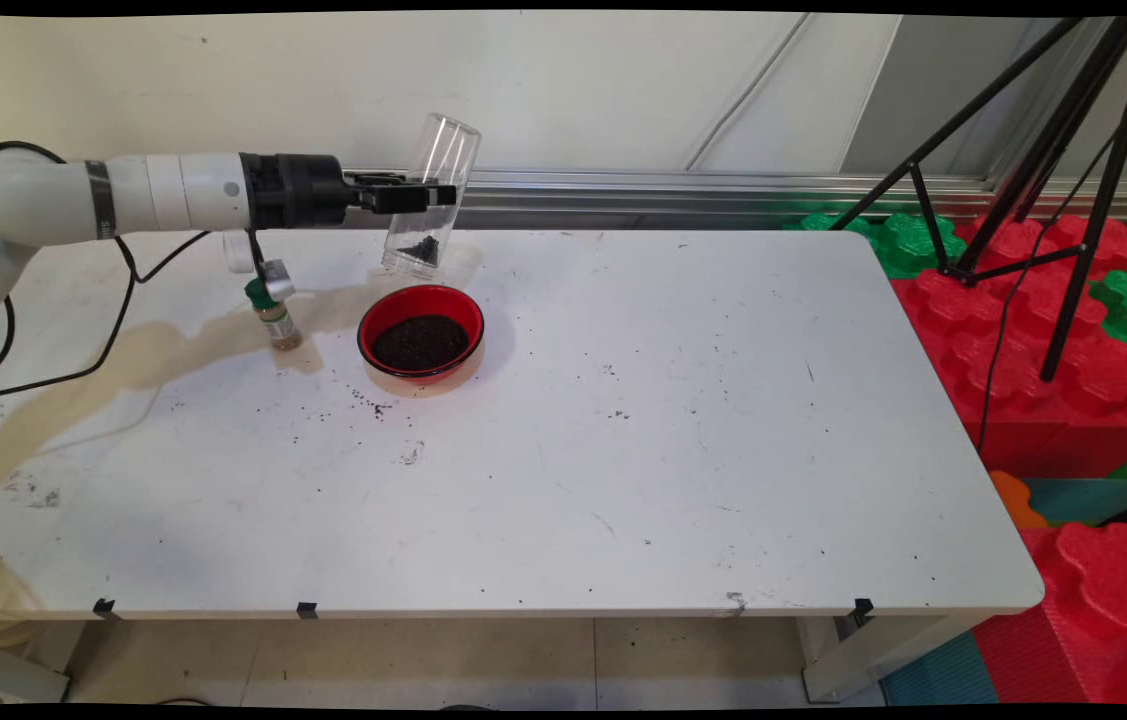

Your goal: Pour the black seasoning powder in the red bowl

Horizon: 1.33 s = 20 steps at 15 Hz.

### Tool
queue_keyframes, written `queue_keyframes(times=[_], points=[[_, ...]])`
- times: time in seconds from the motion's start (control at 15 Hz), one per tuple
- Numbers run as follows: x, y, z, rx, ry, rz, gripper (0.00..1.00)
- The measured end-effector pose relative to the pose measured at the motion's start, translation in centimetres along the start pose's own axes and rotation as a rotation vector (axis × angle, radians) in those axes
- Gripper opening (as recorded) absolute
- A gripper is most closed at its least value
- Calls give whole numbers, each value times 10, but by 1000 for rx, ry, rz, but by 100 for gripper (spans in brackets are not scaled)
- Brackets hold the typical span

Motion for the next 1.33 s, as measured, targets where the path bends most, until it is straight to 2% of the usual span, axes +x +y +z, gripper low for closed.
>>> queue_keyframes(times=[0.73, 1.33], points=[[2, -7, -4, 22, 5, 133, 0], [2, -11, -8, 34, 6, 197, 0]])
